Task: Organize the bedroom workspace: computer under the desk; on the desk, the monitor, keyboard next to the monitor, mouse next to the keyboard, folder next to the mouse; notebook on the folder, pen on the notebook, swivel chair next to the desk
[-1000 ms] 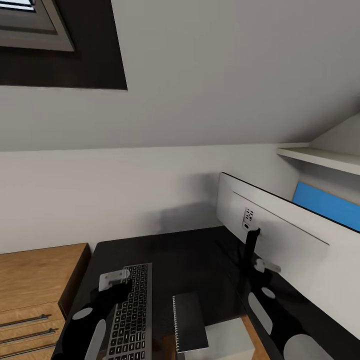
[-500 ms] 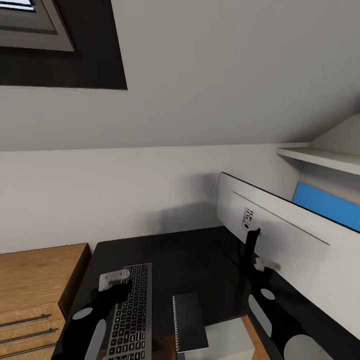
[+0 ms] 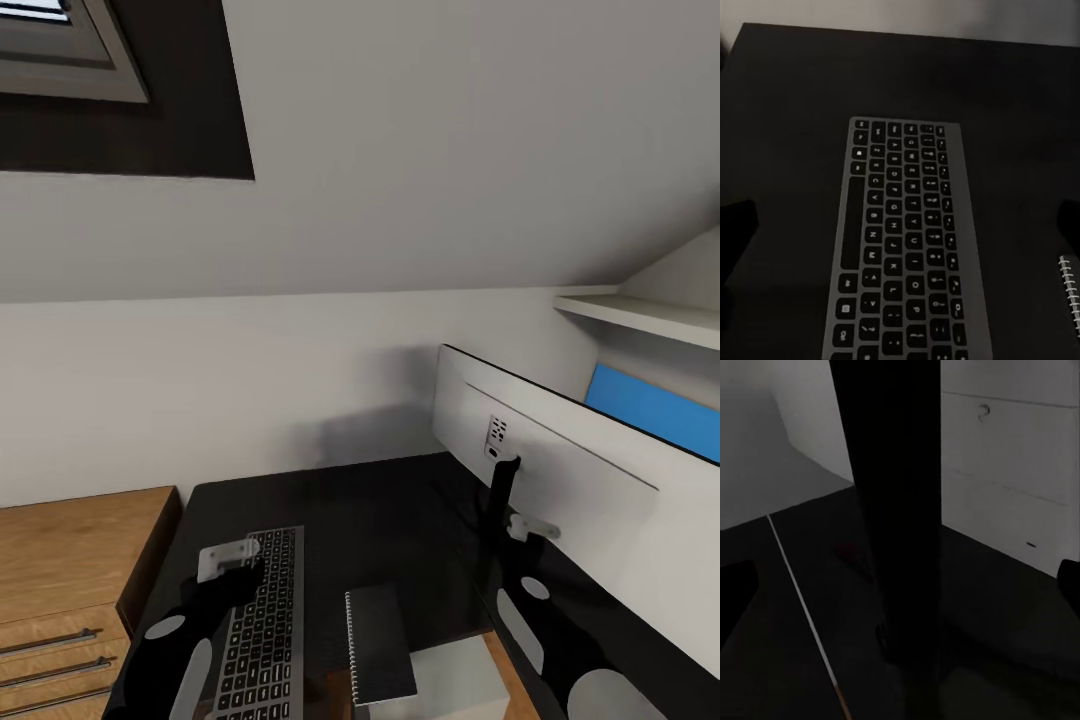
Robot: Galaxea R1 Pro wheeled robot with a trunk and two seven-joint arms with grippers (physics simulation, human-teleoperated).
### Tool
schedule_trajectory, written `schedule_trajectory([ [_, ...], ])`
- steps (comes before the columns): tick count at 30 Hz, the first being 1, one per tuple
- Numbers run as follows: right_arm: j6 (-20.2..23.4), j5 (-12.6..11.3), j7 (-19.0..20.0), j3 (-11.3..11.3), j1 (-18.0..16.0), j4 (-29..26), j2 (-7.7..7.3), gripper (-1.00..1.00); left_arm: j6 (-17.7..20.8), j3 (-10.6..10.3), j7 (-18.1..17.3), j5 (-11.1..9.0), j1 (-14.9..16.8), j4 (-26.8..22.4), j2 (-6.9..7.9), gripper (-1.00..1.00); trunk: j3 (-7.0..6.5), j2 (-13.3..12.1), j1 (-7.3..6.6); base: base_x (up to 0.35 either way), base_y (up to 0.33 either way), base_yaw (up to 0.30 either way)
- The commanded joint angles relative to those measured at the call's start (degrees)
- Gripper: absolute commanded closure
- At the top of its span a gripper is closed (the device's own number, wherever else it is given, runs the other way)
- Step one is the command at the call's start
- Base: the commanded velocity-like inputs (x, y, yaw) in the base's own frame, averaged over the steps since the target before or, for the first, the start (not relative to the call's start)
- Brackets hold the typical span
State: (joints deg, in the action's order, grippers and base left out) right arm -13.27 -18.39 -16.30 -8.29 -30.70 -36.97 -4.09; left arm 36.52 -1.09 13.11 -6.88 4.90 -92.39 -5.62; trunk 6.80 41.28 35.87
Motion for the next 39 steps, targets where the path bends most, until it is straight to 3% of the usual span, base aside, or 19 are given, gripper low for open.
schedule_trajectory([
  [1, -0.31, -0.60, -0.42, -0.46, -0.06, 0.00, -0.10, -1.00, 0.21, -0.05, 0.51, -0.60, 0.06, -0.07, 0.00, -1.00, 0.10, 0.08, 0.02, 0.000, 0.000, 0.000],
  [39, -0.35, -0.69, -0.40, -0.42, -0.06, -0.03, 0.04, -1.00, 0.21, -0.05, 0.51, -0.59, 0.05, -0.07, 0.00, -1.00, 0.10, 0.08, 0.02, 0.000, 0.000, 0.000],
])
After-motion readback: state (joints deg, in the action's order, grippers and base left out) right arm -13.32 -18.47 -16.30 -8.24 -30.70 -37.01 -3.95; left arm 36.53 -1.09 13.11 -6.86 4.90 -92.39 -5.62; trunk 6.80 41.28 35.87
